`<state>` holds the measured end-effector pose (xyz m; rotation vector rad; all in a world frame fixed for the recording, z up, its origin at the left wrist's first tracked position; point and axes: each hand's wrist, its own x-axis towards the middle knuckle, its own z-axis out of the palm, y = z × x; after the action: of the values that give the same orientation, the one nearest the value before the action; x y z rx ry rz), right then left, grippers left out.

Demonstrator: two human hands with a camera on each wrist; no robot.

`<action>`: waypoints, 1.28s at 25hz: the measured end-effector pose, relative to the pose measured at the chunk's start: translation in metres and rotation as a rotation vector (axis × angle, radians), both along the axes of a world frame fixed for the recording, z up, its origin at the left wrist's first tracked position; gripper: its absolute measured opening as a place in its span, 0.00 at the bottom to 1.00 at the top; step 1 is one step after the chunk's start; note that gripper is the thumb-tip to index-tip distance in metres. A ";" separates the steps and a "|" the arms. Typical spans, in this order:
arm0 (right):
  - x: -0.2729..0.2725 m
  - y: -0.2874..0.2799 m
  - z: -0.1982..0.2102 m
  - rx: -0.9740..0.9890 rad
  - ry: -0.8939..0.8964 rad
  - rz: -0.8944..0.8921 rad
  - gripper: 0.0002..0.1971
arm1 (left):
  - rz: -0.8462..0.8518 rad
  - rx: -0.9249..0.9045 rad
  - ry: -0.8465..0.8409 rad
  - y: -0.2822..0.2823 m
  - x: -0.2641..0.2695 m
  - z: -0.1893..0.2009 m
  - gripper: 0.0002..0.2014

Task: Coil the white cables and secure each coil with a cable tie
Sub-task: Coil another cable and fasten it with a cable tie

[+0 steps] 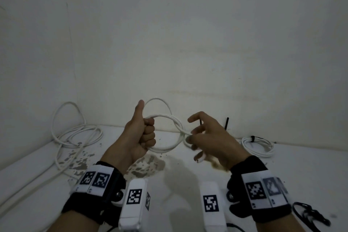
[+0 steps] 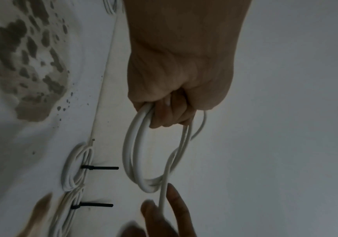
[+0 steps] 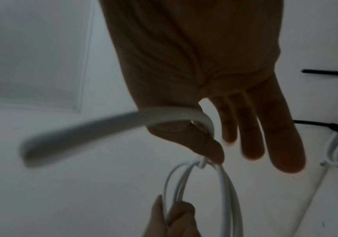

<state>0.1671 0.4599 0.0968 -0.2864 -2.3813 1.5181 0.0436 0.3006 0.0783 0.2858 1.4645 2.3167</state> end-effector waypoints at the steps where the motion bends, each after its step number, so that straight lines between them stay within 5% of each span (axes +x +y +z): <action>1: 0.004 0.003 0.004 -0.063 0.000 0.006 0.19 | 0.042 0.027 -0.017 -0.004 -0.005 0.000 0.28; 8: 0.011 0.008 0.022 -0.231 0.193 -0.169 0.17 | 0.168 0.034 -0.104 -0.017 -0.028 -0.018 0.25; 14: 0.011 0.001 0.026 -0.391 0.261 0.110 0.22 | 0.033 0.235 -0.229 -0.028 -0.036 -0.022 0.29; 16: 0.017 0.003 0.029 -0.240 0.234 0.209 0.19 | -0.040 0.353 -0.292 -0.031 -0.036 -0.019 0.29; 21: 0.007 0.007 0.010 0.570 0.253 0.108 0.09 | -0.030 0.469 -0.301 -0.023 -0.033 -0.005 0.27; 32: -0.015 -0.035 -0.018 0.786 0.301 0.150 0.14 | 0.042 0.273 -0.106 0.017 0.008 0.007 0.27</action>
<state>0.1520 0.4253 0.0787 0.2826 -2.5525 0.5166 0.0519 0.3171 0.0854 0.2045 1.1139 2.5248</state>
